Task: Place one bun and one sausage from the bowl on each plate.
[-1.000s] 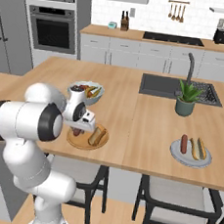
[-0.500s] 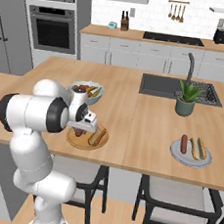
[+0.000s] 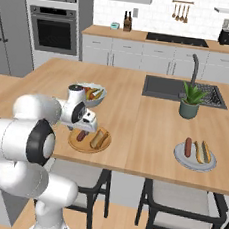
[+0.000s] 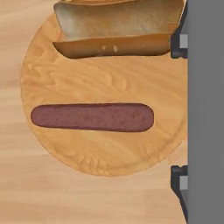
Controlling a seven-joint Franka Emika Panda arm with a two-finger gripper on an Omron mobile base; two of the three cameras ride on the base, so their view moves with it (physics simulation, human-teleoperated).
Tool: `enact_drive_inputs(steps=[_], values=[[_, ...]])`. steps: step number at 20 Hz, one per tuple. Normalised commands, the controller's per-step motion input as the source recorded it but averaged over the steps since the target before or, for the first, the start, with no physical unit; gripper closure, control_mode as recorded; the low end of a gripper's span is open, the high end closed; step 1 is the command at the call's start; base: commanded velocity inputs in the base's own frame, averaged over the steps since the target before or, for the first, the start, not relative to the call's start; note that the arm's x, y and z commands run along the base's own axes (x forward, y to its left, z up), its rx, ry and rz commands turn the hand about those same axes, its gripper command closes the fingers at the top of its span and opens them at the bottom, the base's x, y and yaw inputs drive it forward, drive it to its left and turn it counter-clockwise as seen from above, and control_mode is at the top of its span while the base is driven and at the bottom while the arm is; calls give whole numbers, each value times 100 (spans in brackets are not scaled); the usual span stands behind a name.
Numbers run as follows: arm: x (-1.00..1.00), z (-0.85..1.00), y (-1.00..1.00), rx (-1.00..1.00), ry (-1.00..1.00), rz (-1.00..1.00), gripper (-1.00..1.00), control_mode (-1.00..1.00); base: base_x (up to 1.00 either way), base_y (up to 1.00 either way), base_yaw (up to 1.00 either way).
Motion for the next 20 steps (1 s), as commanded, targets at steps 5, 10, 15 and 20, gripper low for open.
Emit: enact_drive_inputs(steps=[5,10,15,20], values=[[-98,99,-16,-1,-10,0,-100,-100,0,0,0],[-90,75,0,-3,-17,0,-100,-100,0,0,0],[-99,100,-1,-1,-10,0,-100,-100,0,0,0],[-65,93,-20,0,-3,0,-100,-100,0,0,0]])
